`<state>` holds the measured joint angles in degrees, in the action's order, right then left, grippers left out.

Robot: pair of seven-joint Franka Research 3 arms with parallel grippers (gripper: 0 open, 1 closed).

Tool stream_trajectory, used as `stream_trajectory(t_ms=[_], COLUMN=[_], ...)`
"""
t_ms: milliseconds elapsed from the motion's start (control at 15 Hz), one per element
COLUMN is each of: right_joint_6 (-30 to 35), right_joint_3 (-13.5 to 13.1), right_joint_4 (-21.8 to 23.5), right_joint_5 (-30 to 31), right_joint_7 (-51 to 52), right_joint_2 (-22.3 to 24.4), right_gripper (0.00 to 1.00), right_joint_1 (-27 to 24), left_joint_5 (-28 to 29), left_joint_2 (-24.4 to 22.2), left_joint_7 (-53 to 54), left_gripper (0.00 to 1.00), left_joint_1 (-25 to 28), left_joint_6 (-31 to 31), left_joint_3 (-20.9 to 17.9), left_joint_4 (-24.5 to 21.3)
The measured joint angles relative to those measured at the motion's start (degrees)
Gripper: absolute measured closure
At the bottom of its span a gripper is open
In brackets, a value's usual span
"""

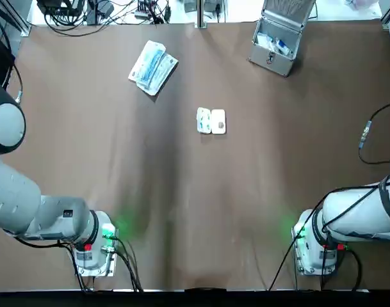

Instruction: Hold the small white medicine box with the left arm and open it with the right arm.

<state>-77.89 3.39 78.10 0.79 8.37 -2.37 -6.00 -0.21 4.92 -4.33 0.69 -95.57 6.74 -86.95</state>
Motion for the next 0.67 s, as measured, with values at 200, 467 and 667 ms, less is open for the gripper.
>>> stream_trajectory(t_ms=[200, 467, 667], right_joint_6=[-0.08, -0.09, -0.12], right_joint_3=[0.24, 0.26, 0.26], right_joint_4=[0.15, 0.25, 0.33], right_joint_5=[0.0, 0.0, 0.0], right_joint_7=[0.0, 0.0, 0.0], right_joint_2=[0.03, 0.15, 0.22], right_gripper=[0.01, 0.01, 0.01], right_joint_1=[0.39, 0.69, 0.74], left_joint_5=[0.81, 0.82, 0.84], left_joint_2=[0.14, 0.14, 0.14], left_joint_7=[-0.37, -0.37, -0.37], left_gripper=[0.0, 0.0, 0.0], left_joint_1=[-0.01, -0.01, 0.05], left_joint_6=[-0.1, -0.12, -0.14], left_joint_3=[0.79, 1.05, 1.13], left_joint_4=[0.0, 0.0, 0.0])
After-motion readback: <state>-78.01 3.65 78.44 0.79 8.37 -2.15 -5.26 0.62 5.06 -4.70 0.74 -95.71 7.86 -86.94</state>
